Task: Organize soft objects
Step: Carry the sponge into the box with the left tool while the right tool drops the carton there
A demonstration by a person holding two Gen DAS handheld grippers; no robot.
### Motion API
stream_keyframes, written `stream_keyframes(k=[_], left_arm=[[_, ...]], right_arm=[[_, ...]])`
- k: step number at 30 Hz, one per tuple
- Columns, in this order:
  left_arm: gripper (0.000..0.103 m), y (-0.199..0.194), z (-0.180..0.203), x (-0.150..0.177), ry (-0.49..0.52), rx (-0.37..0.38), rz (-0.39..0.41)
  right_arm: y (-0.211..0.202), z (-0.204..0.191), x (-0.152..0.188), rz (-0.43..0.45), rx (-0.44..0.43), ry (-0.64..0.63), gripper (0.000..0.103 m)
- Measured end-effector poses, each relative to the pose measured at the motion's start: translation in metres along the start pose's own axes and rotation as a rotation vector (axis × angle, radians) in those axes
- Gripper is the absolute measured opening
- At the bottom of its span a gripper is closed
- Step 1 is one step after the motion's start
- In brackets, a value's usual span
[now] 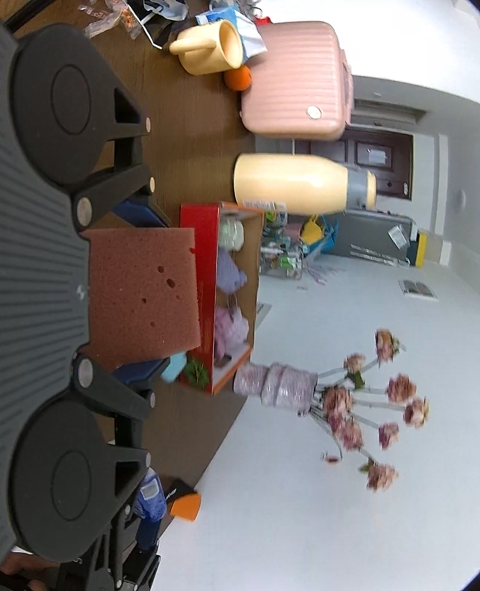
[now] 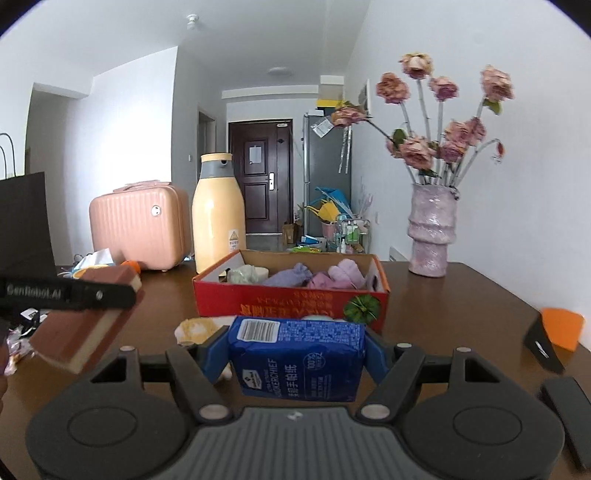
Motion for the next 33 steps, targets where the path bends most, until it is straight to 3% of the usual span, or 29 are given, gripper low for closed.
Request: stream_keyframes(k=[10, 18, 25, 33], left_arm=[[0.073, -0.023, 0.055, 0.013, 0.088, 0.038, 0.013], [0.073, -0.041, 0.070, 0.023, 0.093, 0.044, 0.033], [0.073, -0.040, 0.063, 0.016, 0.082, 0.032, 0.046], [0.073, 0.002, 0.041, -0.022, 0.070, 0.036, 0.058]], right_arm=[[-0.055, 0.031, 0.023, 0.053, -0.002, 0.066, 0.072], [-0.077, 0.036, 0.028, 0.083, -0.010, 0.082, 0.072], [-0.069, 0.033, 0.021, 0.082, -0.025, 0.082, 0.072], [-0.025, 0.034, -0.007, 0.054, -0.039, 0.072, 0.072]])
Point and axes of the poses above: each gripper's, at about its wrist camera, not at the fingertips, and y roughly the way its jaws point, z to its right, x to its underside, the point moved 2 cm from there along y, roughly the way its jaws point, and after that the axes turned 11 degrees about x, right-handed, at the moved point
